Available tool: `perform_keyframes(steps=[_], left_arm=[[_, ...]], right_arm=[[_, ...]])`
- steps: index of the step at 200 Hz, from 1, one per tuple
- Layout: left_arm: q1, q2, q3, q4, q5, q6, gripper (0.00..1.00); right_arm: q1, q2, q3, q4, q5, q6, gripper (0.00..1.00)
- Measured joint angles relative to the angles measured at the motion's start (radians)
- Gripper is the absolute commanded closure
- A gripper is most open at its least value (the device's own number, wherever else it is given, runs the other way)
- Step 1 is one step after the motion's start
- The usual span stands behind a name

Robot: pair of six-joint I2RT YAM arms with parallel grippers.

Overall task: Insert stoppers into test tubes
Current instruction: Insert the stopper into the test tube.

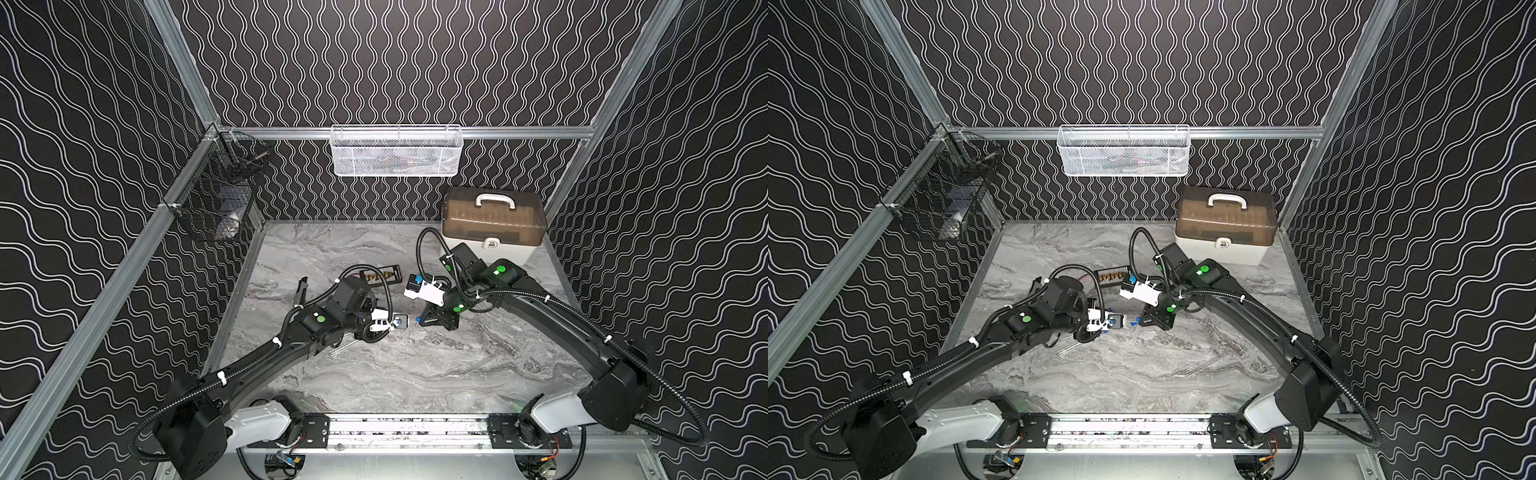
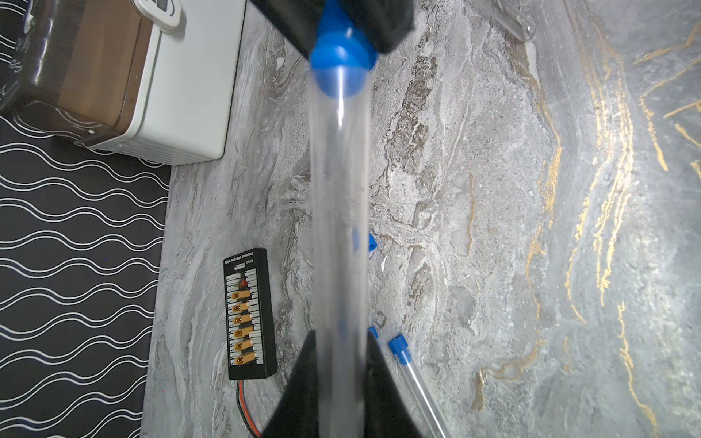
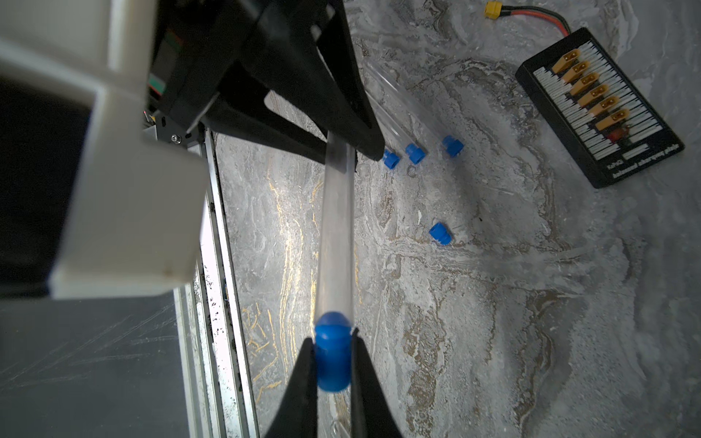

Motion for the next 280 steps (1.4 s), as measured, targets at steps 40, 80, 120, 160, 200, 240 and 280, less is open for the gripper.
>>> perform_keyframes(steps=[40, 80, 120, 160, 200, 240, 280], left_arm=[[-0.017, -0.003, 0.000, -0.007, -0.026, 0.003, 1.00], [-0.073, -0.042, 0.000, -0.023, -0.125, 0.081, 1.00], [-0.104, -0.076, -0.005, -0.019, -0.196, 0.173, 1.00], [-0.113, -0.079, 0.006, -0.027, -0.212, 0.217, 1.00], [-0.113, -0.072, 0.021, -0.048, -0.212, 0.213, 1.00], [-0.113, -0.079, 0.021, -0.066, -0.207, 0.202, 1.00], [-0.113, -0.094, 0.014, -0.078, -0.206, 0.179, 1.00]], right_arm=[[0.007, 0.018, 0.014, -0.020, 0.008, -0.005, 0.92], [0.016, 0.051, 0.050, -0.079, -0.003, -0.019, 0.96], [0.023, 0.098, 0.105, -0.135, -0.025, -0.025, 0.98], [0.031, 0.122, 0.141, -0.165, -0.026, -0.024, 1.00], [0.033, 0.126, 0.144, -0.159, -0.027, 0.005, 1.00], [0.034, 0.126, 0.129, -0.137, -0.043, 0.056, 1.00], [0.037, 0.115, 0.109, -0.108, -0.058, 0.068, 0.92]])
